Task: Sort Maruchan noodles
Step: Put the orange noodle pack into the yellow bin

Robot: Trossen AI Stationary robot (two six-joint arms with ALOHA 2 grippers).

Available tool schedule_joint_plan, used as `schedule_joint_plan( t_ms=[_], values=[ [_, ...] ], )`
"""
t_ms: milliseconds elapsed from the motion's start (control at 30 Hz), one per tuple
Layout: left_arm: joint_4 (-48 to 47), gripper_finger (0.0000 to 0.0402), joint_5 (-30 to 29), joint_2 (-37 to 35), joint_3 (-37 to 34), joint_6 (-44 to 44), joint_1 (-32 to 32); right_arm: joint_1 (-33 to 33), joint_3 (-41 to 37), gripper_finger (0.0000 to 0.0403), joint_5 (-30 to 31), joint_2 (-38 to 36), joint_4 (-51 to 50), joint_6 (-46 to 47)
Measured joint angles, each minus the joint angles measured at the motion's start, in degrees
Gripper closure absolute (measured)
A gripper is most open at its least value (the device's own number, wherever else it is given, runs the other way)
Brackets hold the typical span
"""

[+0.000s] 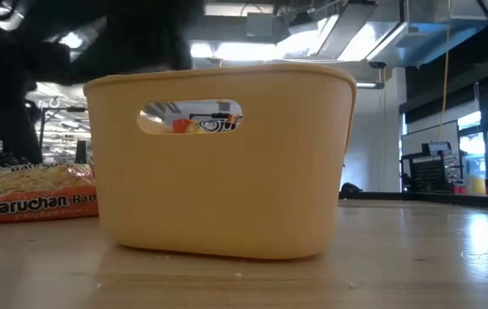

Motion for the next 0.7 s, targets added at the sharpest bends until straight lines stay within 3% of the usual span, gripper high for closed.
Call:
schedule_joint_plan(
  t_ms=[333,600,700],
  values=[
    [0.0,0.0145,20.3,0.0,0.0,18.6,14.5,7.6,0.0,0.0205,23.9,-1.8,-8.4,3.8],
    [4.9,0.0145,22.3,0.1,-2.5,22.7,20.5,9.6,-1.8,0.0205,30.9,-1.8,-9.7,7.6],
    [12.3,0.0145,27.0,0.1,-7.0,22.7,21.6,9.8,-3.1,0.0205,30.9,-1.7,-10.0,9.4]
  ],
)
